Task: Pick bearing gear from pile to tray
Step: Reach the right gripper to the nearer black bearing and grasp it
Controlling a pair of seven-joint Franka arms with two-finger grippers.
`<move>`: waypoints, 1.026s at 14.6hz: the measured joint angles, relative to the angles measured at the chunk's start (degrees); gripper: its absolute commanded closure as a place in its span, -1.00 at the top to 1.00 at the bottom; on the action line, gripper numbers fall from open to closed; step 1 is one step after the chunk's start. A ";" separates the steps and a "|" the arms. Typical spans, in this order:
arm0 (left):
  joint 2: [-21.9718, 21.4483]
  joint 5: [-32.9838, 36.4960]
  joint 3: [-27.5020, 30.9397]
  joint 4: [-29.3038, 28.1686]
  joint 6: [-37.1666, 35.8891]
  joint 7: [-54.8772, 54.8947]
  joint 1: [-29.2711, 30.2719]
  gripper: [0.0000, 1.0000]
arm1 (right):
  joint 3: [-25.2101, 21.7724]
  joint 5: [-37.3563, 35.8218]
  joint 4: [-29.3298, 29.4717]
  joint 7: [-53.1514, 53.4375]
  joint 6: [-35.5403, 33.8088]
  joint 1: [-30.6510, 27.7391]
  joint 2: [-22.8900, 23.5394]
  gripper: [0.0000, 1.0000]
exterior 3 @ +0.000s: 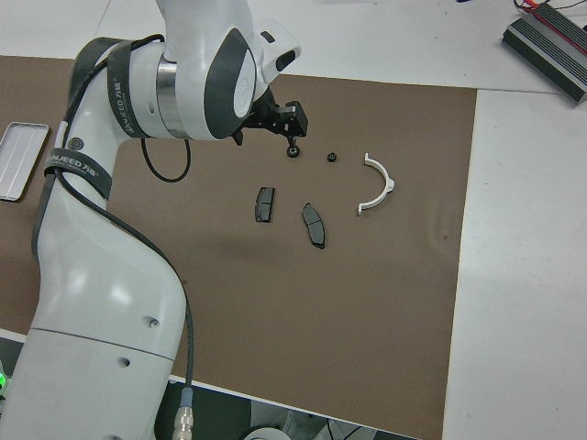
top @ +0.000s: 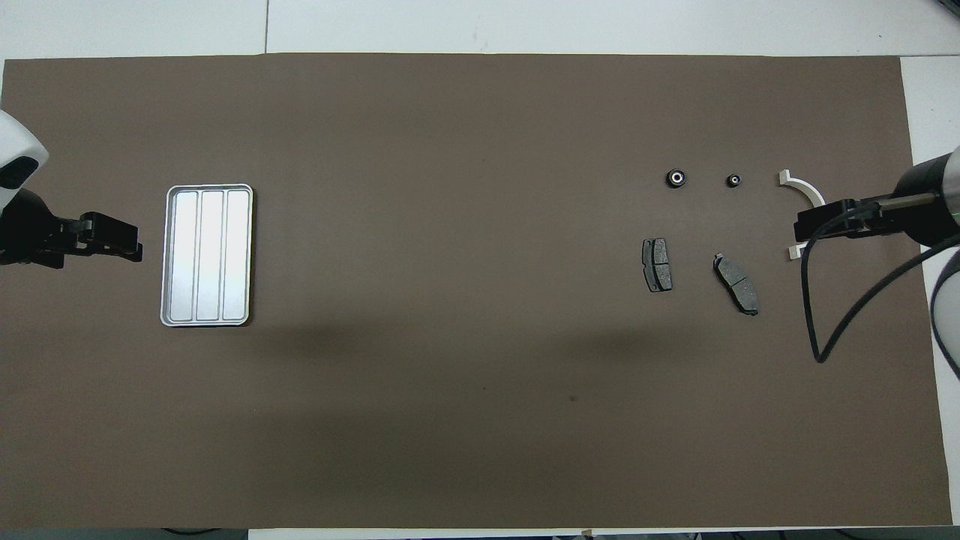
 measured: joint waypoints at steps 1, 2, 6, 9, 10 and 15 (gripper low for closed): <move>0.00 0.00 0.00 0.00 0.00 -0.06 0.00 1.00 | 0.00 0.00 -0.08 0.00 2.03 0.01 2.18 1.00; 0.00 0.00 0.00 0.00 0.00 -0.09 0.00 1.00 | 0.00 -0.04 -0.13 0.00 3.89 0.09 4.33 1.00; -0.02 0.00 -0.01 -0.16 0.00 -0.14 0.00 1.00 | 0.06 -2.33 -0.14 2.03 10.75 2.04 12.56 1.00; -0.07 0.00 -0.12 -0.39 0.00 -0.16 -0.15 1.00 | 0.06 -3.14 -0.08 3.52 16.96 3.02 17.17 1.00; -0.11 0.00 -0.12 -0.47 0.00 -0.19 -0.22 1.00 | 0.06 -3.15 0.01 3.57 18.35 3.10 18.36 1.00; -0.47 0.00 -0.08 -0.97 0.32 -2.84 -0.24 1.00 | 0.03 -3.16 2.09 3.99 22.38 3.11 24.36 1.00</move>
